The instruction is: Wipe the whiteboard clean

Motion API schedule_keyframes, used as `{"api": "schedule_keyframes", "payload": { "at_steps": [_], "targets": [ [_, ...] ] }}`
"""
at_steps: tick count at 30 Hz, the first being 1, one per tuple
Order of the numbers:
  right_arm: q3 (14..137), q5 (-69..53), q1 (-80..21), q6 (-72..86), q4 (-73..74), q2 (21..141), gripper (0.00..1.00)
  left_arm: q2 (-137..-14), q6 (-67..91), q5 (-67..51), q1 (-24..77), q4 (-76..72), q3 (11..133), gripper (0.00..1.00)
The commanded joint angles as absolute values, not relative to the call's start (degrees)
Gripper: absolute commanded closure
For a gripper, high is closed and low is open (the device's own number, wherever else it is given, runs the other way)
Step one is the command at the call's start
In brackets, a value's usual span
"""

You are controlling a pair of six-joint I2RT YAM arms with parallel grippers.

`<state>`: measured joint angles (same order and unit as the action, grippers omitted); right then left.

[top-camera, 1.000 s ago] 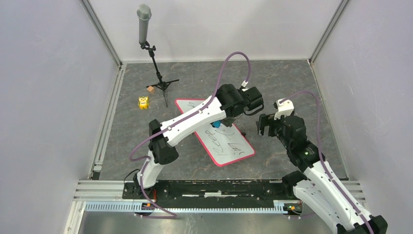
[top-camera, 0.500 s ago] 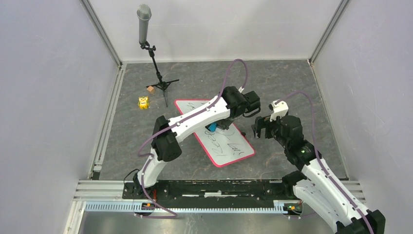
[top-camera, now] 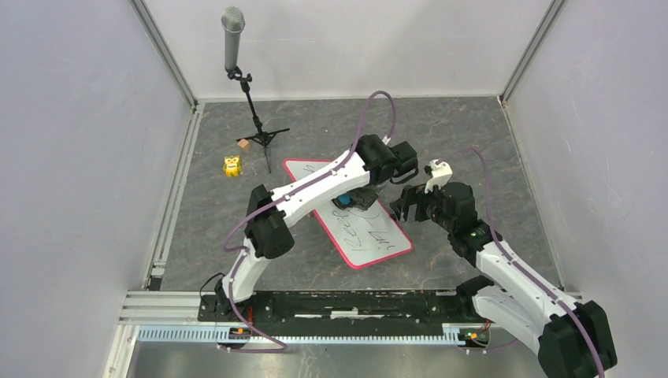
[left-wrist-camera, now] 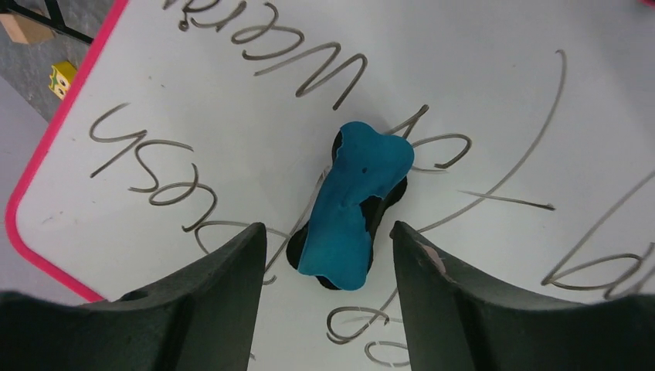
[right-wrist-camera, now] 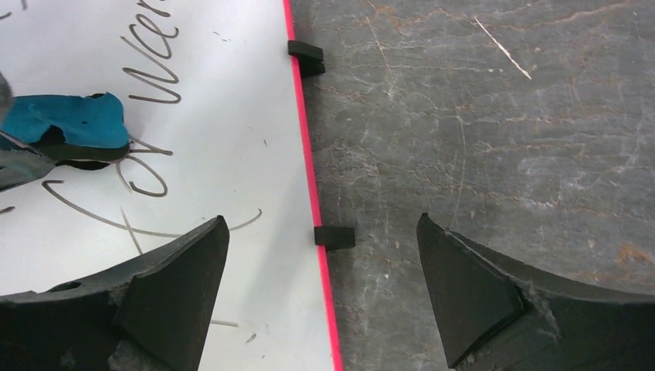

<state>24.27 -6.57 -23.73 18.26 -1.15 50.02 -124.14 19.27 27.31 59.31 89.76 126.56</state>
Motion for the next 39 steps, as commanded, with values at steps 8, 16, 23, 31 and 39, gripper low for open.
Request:
{"api": "schedule_keyframes", "payload": {
  "at_steps": [8, 16, 23, 31, 39],
  "targets": [
    [30.16, -23.04, -23.59, 12.03, -12.37, 58.92, 0.03, -104.66, 26.18, 31.98, 56.83, 85.02, 121.81, 0.16],
    [34.90, -28.36, -23.86, 20.50, -15.01, 65.01, 0.03, -74.10, 39.08, 15.25, 46.68, 62.70, 89.44, 0.14],
    [27.02, -32.39, -14.65, 29.81, -17.87, 67.03, 0.06, -65.33, 43.42, 12.58, 46.43, 52.67, 78.06, 0.12],
    [22.00, -38.15, -10.69, 35.48, -26.78, 74.12, 0.09, -64.15, 42.44, 10.61, 46.41, 50.00, 75.20, 0.04],
    [16.68, -42.84, -11.33, 40.47, -36.79, 79.07, 0.15, -60.79, 44.50, 11.13, 46.41, 45.17, 70.77, 0.03]
  ]
}}
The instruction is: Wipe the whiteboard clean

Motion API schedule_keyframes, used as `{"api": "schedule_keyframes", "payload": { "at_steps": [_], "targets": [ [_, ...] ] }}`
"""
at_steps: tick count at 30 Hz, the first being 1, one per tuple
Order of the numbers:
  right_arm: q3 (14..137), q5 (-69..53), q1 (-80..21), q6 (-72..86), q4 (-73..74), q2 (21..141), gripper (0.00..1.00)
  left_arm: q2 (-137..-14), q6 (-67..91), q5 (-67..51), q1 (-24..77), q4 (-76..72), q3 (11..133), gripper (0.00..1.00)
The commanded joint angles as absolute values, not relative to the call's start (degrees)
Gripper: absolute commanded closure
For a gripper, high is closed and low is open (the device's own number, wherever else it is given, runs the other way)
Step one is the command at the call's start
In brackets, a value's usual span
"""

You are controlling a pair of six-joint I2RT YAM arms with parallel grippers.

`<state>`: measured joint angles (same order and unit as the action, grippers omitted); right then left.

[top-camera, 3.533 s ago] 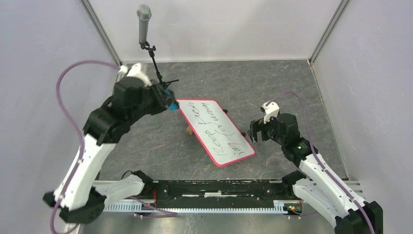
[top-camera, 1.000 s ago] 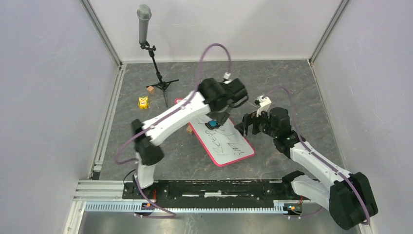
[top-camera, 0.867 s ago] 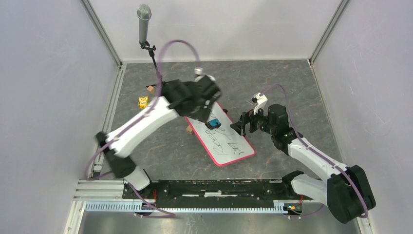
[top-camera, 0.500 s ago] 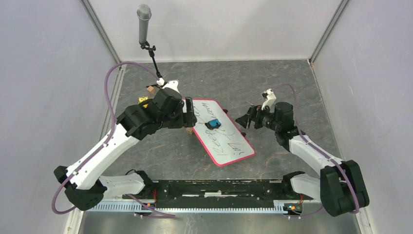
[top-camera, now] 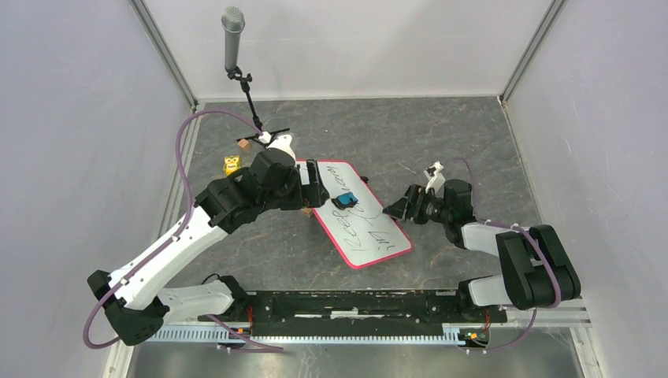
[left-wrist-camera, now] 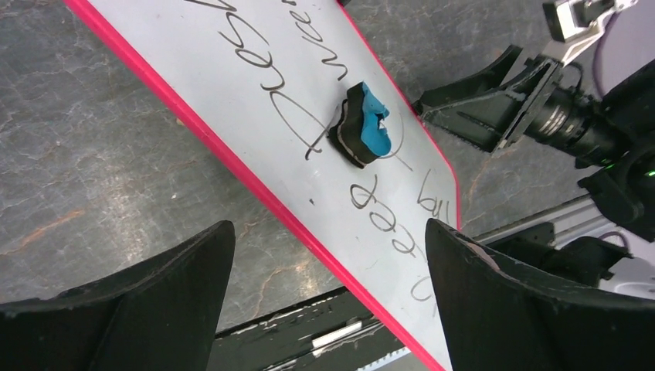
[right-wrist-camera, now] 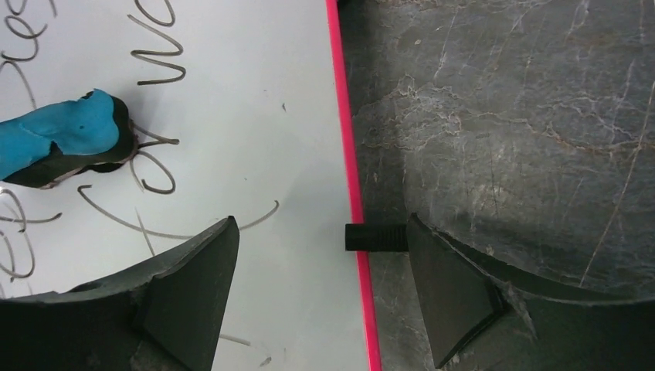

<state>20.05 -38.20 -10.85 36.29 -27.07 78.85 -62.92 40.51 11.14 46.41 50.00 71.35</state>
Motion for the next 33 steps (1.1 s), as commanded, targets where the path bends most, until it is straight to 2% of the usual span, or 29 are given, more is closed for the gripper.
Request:
{"api": "schedule_keyframes", "payload": {
  "at_steps": [1, 6, 9, 14, 16, 19, 21, 23, 25, 30, 33],
  "targets": [
    [15.12, -43.05, -11.79, 41.03, -37.73, 78.45, 0.15, -60.62, 45.00, 11.73, 46.36, 45.26, 70.40, 0.04],
    [8.23, -42.15, -16.50, 48.42, -47.40, 75.91, 0.15, -57.42, 48.63, 12.72, 46.08, 42.54, 65.91, 0.07],
    [5.76, -40.33, -21.33, 53.12, -53.35, 75.40, 0.19, -55.39, 50.09, 12.58, 45.15, 41.65, 64.07, 0.13],
    [0.32, -35.33, -24.63, 58.84, -59.62, 71.77, 0.21, -52.69, 49.05, 14.29, 42.23, 47.43, 64.89, 0.11],
    [2.60, -35.12, -24.21, 52.10, -51.28, 69.79, 0.20, -51.66, 48.02, 13.80, 39.92, 49.67, 65.59, 0.06],
    [13.10, -28.98, -24.31, 31.78, -27.38, 67.14, 0.16, -51.34, 45.32, 11.19, 37.00, 51.05, 66.65, 0.01],
    [17.51, -28.60, -24.47, 20.15, -23.60, 65.60, 0.15, -53.03, 43.30, 6.18, 34.56, 50.65, 67.13, 0.02],
    [20.01, -29.63, -25.09, 13.37, -25.23, 63.99, 0.11, -55.11, 42.35, 0.48, 32.56, 49.62, 67.00, 0.07],
    [21.18, -35.58, -25.73, 10.09, -33.27, 64.32, 0.08, -56.04, 42.10, -3.54, 31.52, 47.91, 65.96, 0.16],
    [24.73, -50.01, -27.61, 6.90, -51.37, 73.02, 0.11, -55.17, 43.03, -9.13, 29.71, 44.04, 61.75, 0.23],
    [26.67, -52.62, -29.61, 6.16, -57.70, 77.21, 0.14, -54.25, 43.93, -9.33, 29.68, 43.74, 59.47, 0.29]
  ]
}}
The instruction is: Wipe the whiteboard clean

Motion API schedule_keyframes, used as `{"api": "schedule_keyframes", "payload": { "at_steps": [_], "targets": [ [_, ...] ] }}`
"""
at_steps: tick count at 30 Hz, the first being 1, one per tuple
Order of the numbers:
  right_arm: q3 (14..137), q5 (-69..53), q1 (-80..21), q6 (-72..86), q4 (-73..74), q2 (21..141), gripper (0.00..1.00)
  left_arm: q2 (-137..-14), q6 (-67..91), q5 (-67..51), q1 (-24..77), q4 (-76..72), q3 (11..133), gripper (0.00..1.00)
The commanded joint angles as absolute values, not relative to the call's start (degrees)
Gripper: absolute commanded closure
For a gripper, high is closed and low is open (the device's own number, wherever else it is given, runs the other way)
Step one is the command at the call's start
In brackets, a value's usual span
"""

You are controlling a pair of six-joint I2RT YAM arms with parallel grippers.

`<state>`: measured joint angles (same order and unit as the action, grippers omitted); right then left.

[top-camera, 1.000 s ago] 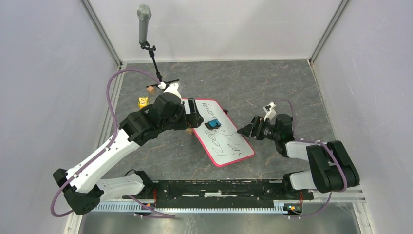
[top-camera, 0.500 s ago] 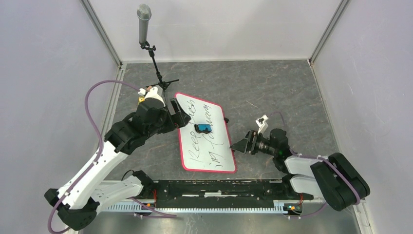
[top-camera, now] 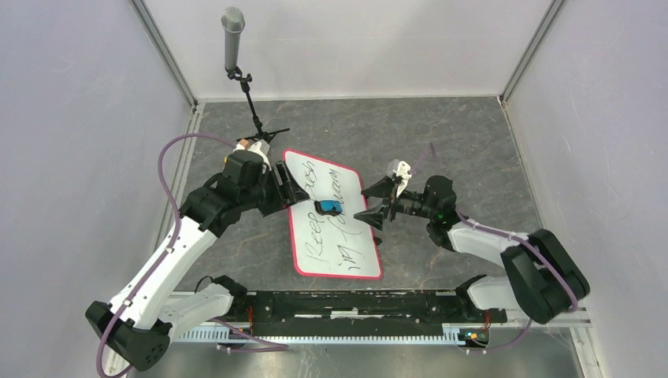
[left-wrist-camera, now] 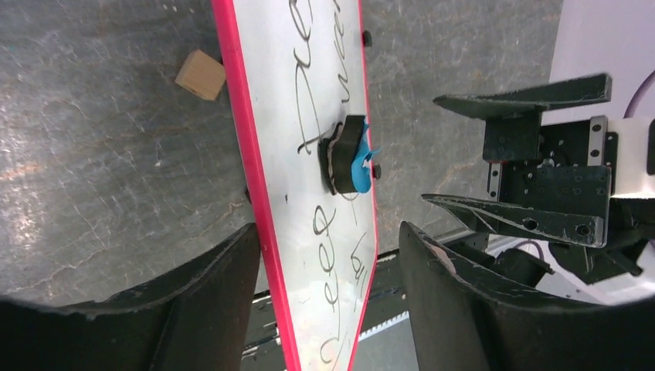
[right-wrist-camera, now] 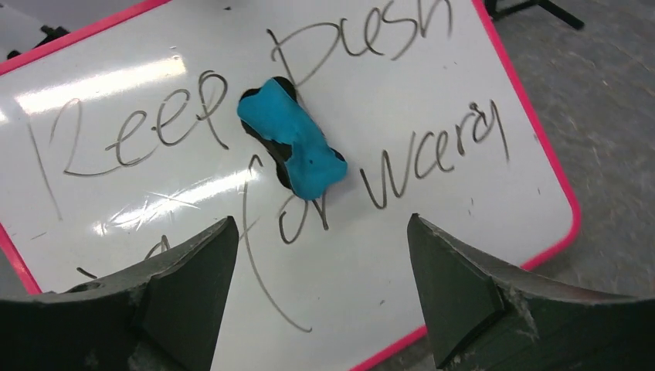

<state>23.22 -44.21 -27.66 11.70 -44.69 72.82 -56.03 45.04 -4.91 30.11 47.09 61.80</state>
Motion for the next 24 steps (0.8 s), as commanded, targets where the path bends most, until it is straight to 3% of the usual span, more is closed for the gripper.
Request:
{"api": "schedule_keyframes", "payload": {
  "at_steps": [1, 5, 12, 16, 24],
  "targets": [
    [27.00, -52.23, -30.75, 5.08, -59.35, 78.11, 0.15, -53.44, 44.27, -8.66, 29.63, 43.69, 58.50, 0.31],
    [33.50, -53.30, -34.65, 0.48, -52.57, 82.82, 0.26, -51.25, 43.87, -7.57, 29.67, 43.80, 56.30, 0.38],
    [37.54, -54.81, -36.86, -0.85, -54.23, 88.82, 0.42, -51.46, 41.40, -7.77, 29.63, 43.72, 55.04, 0.48],
    [36.74, -54.32, -37.18, -0.09, -57.38, 90.76, 0.43, -51.79, 40.55, -8.75, 29.67, 42.57, 54.10, 0.50],
    [39.17, -51.21, -37.27, -5.54, -49.71, 92.11, 0.40, -51.43, 42.16, -9.69, 29.64, 40.60, 52.43, 0.53]
  ]
}}
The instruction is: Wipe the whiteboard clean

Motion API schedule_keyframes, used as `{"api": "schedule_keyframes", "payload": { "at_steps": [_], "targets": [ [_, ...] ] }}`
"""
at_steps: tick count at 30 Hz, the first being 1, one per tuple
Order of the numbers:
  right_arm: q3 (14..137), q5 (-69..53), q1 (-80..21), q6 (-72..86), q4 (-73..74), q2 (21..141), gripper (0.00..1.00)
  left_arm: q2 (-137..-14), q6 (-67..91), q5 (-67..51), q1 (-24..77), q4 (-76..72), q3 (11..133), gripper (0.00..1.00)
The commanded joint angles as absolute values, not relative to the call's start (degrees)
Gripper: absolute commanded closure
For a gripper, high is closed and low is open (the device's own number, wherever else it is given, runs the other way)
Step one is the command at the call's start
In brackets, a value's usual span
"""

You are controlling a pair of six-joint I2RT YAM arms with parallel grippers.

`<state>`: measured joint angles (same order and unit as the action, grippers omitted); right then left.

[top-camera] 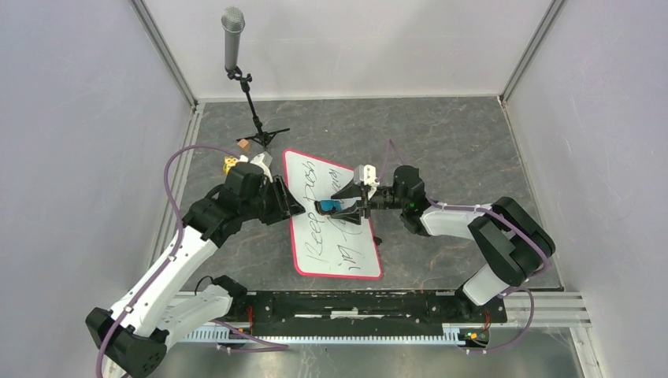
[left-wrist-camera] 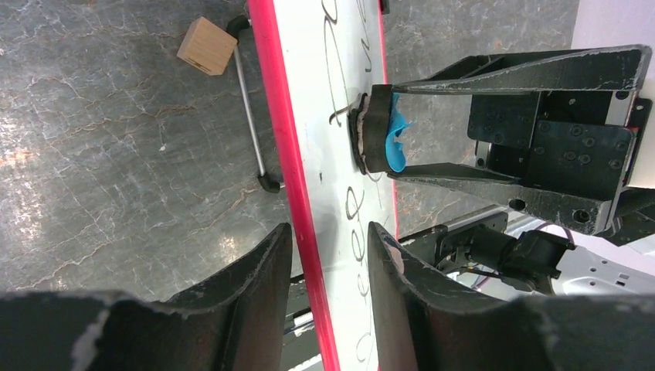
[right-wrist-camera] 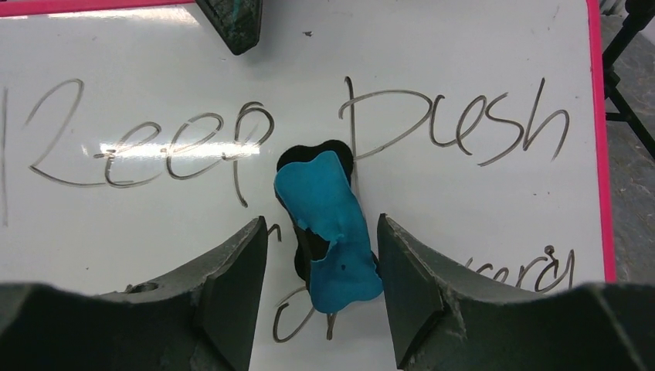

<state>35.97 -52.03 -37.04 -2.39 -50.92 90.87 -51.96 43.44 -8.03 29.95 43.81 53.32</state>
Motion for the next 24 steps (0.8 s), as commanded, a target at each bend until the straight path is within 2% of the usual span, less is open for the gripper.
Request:
{"api": "schedule_keyframes", "payload": {
  "at_steps": [1, 5, 8, 16, 20, 24],
  "targets": [
    [39.13, -50.97, -37.35, -5.38, -50.17, 92.59, 0.41, -51.17, 42.30, -9.70, 29.64, 40.47, 52.26, 0.53],
    [38.20, -50.66, -37.34, -3.52, -54.09, 92.66, 0.42, -50.07, 42.45, -9.02, 29.64, 40.85, 51.52, 0.54],
    [37.97, -52.06, -37.52, -1.17, -57.74, 93.13, 0.50, -49.48, 42.54, -8.84, 29.62, 41.20, 51.33, 0.55],
    [36.97, -51.81, -38.08, 1.62, -62.40, 94.36, 0.51, -49.96, 43.01, -10.25, 29.65, 41.30, 50.98, 0.59],
    [38.03, -50.84, -38.80, 1.71, -61.45, 95.77, 0.65, -49.43, 43.07, -9.71, 29.64, 41.31, 50.98, 0.62],
    [36.30, -49.18, -39.05, 2.00, -62.89, 94.49, 0.67, -49.79, 43.15, -9.58, 29.64, 41.31, 50.74, 0.67]
  ]
}}
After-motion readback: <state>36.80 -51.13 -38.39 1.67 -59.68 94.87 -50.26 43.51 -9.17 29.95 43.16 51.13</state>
